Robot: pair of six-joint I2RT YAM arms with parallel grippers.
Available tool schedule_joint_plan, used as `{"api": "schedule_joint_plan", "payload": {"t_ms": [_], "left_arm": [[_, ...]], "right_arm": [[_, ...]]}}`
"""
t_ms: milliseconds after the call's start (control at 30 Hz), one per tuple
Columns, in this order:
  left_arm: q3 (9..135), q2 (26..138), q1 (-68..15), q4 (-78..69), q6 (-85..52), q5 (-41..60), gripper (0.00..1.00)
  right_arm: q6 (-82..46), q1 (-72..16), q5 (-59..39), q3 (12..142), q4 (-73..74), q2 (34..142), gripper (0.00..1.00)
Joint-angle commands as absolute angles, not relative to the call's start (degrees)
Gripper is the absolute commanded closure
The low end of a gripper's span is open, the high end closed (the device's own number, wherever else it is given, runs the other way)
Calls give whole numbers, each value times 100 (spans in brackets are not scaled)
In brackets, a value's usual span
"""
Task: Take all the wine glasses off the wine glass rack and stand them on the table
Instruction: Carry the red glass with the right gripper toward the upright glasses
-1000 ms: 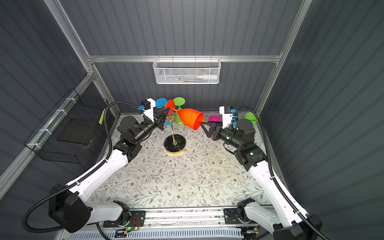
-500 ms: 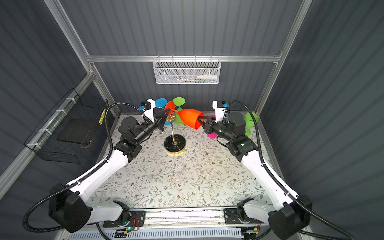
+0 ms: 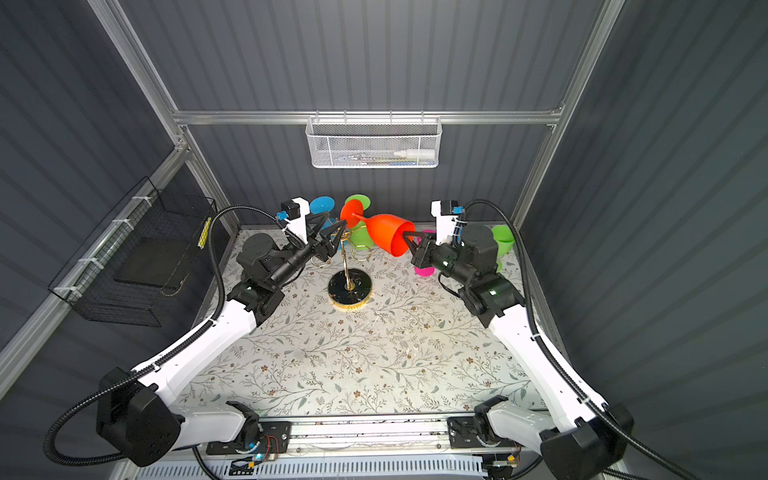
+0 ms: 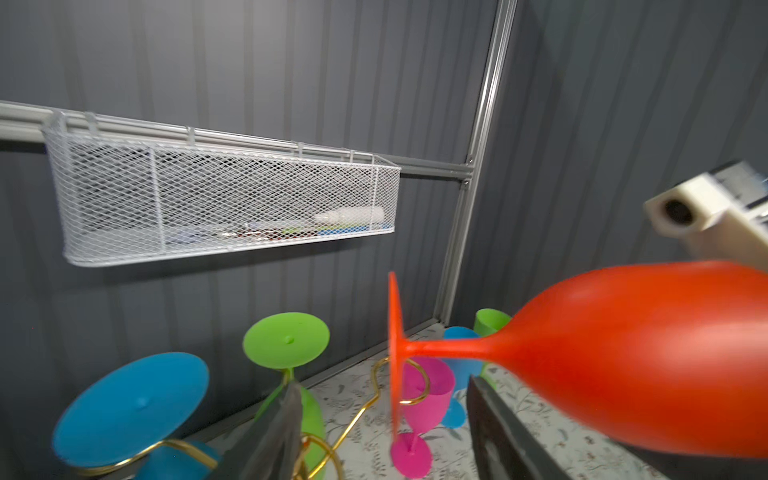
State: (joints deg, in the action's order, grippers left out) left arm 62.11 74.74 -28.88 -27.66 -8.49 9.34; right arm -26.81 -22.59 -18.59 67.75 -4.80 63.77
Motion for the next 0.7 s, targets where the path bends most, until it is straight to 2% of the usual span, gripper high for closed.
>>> {"api": "schedule_joint_plan", "payload": {"t_ms": [0, 67, 100, 200, 433, 567, 667], "left_arm": [[6130, 7177, -2833, -2576, -647, 396, 13], [6168, 7126, -2766, -2361, -606, 155, 1], [6199, 7080, -2724, -2191, -550, 19, 0], [6301, 6924, -2552, -1696, -500, -350, 0], [6095, 6564, -1744, -1312, -1003, -580, 0], [6058, 6397, -1688, -1001, -676, -994, 0], [6163, 6371, -1612, -666, -531, -1263, 0]], "right_arm": [[-2031, -2119, -1073, 7203, -1216, 5812, 100], [-1735, -2066, -701, 7396, -1793, 5615, 100], [-1554, -2065, -451, 7539, -2147, 5539, 100], [-1157, -2074, 136, 8031, -3341, 5488, 100], [-1000, -2454, 1379, 8457, -5031, 5434, 100], [-1136, -2928, 2005, 8572, -5938, 5781, 100], [-1229, -3079, 2053, 8614, -6284, 6255, 100]]}}
